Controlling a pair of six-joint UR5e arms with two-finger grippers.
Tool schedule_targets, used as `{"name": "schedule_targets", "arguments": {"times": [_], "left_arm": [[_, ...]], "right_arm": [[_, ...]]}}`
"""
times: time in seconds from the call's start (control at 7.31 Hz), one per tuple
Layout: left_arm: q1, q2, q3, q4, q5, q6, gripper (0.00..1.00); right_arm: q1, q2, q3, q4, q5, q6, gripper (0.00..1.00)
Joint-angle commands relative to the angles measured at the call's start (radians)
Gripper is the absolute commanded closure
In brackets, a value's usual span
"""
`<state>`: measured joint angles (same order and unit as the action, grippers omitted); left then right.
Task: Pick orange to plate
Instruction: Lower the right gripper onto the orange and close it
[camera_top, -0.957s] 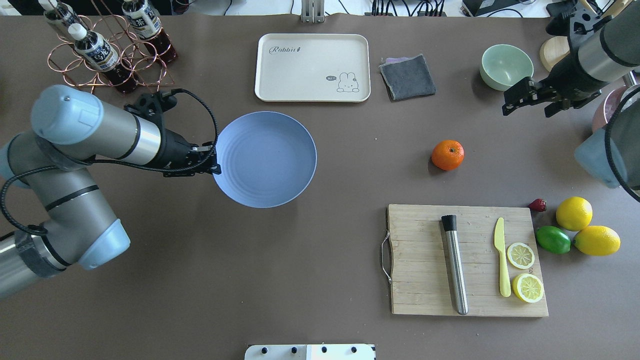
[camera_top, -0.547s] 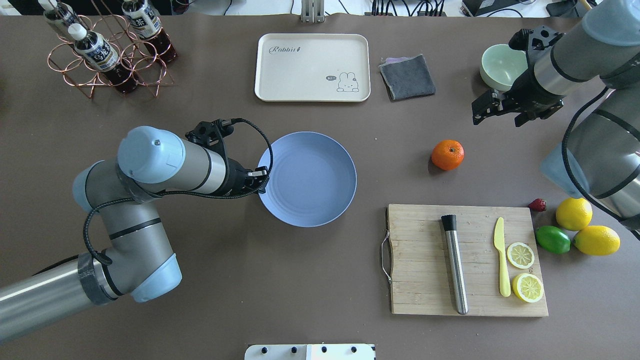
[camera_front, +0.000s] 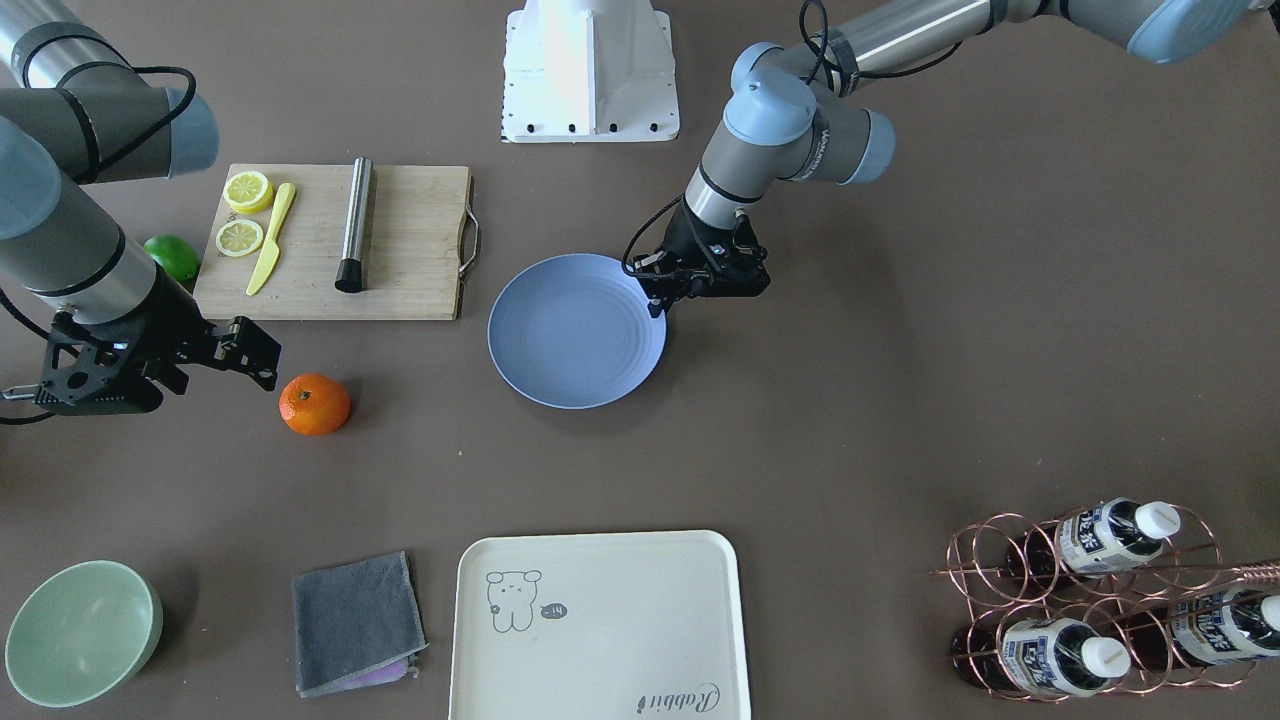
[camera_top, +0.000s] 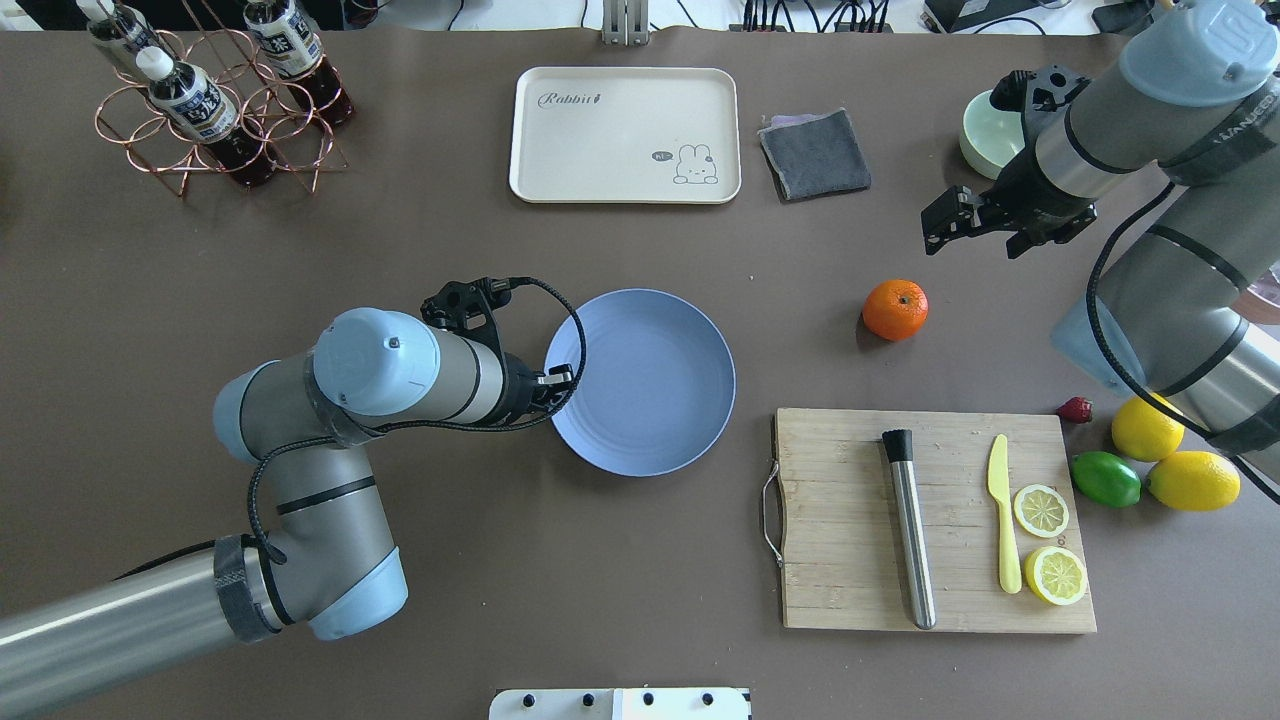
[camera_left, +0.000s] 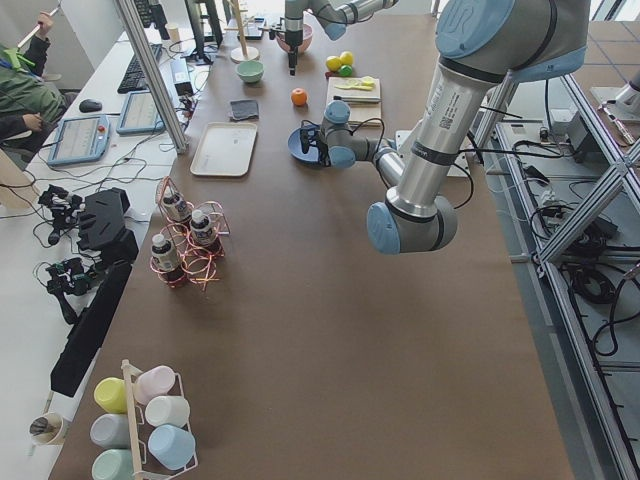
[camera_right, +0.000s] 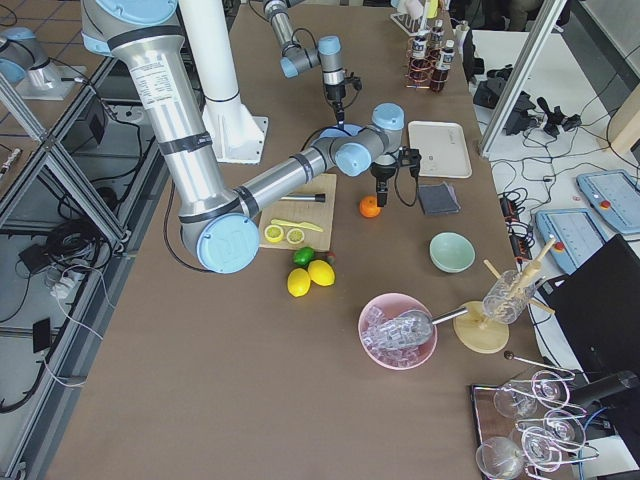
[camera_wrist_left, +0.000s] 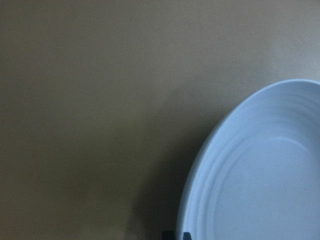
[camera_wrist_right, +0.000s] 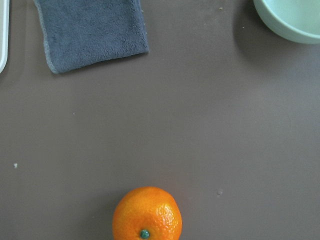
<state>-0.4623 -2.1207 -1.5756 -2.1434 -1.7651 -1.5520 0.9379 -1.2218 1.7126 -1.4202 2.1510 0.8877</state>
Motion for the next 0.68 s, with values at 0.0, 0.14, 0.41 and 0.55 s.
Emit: {"name": "schedule_targets", "arguments": {"times": [0.0,0.14,0.41,0.55], "left_arm": [[-0.045,0.004,-0.038,-0.001,-0.020,0.010,0.02],[-0.100,0.004,-0.044,0.002,-0.102,0.012,0.02],[-0.167,0.024,-0.047,0.007,-0.165,0.047,0.02],[-0.180,0.028,-0.046,0.007,-0.163,0.099,0.02]], "right_arm": [[-0.025,0.007,-0.002,0.001,-0.019,0.008,0.00],[-0.043,0.007,-0.004,0.001,-0.032,0.016,0.00],[-0.097,0.013,-0.019,0.004,-0.097,0.034,0.00],[-0.108,0.027,-0.072,0.056,-0.114,0.043,0.00]]}}
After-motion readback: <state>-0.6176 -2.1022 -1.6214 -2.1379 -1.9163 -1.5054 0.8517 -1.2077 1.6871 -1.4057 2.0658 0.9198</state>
